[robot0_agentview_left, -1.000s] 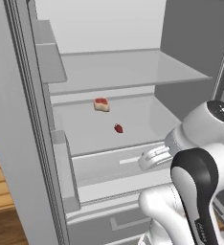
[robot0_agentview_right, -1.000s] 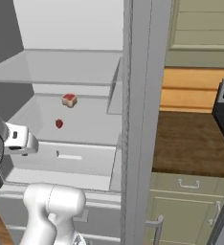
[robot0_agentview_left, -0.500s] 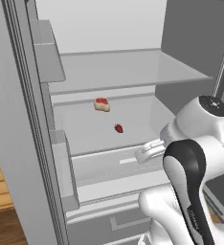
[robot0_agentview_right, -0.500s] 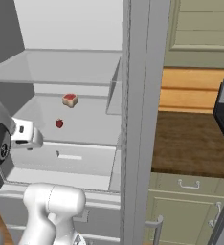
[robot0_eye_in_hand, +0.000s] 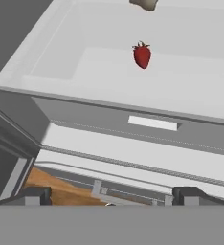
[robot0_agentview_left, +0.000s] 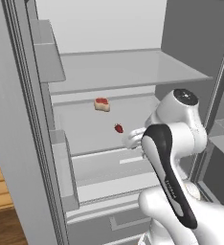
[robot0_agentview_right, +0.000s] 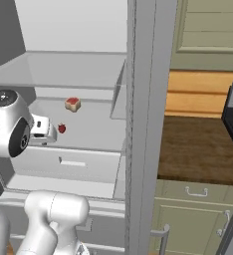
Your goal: Take the strawberry from the fridge and place it on top of the pancake, located on the dining counter.
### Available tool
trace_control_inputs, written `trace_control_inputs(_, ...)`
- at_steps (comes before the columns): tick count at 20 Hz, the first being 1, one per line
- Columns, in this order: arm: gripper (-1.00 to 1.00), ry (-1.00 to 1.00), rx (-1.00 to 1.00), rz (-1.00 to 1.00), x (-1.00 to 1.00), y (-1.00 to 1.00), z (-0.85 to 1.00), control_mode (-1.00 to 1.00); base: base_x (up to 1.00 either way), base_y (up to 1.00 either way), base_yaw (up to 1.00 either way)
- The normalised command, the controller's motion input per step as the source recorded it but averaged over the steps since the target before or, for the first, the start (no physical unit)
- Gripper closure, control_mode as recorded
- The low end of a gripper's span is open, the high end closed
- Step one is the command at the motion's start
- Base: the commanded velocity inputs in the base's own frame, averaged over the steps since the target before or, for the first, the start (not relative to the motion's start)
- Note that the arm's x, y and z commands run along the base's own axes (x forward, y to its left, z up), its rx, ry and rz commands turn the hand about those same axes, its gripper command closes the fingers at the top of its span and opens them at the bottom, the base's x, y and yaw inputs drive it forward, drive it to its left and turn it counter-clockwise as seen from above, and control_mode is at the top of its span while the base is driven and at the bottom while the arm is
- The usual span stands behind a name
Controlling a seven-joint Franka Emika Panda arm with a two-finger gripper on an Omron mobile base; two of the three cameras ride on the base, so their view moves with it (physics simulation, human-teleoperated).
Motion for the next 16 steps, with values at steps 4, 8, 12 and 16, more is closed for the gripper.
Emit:
trace_control_inputs(4, -1.00, 0.01, 0.00, -0.01, 0.33, 0.12, -0.17, -1.00, 0.00, 0.00, 0.00)
trace_control_inputs(8, -1.00, 0.00, 0.00, 0.00, 0.06, 0.01, -0.08, -1.00, 0.00, 0.00, 0.00)
trace_control_inputs(12, -1.00, 0.00, -0.01, -0.01, 0.30, 0.05, -0.05, -1.00, 0.00, 0.00, 0.00)
trace_control_inputs(16, -1.00, 0.00, -0.01, -0.05, 0.64, 0.18, -0.17, -1.00, 0.00, 0.00, 0.00)
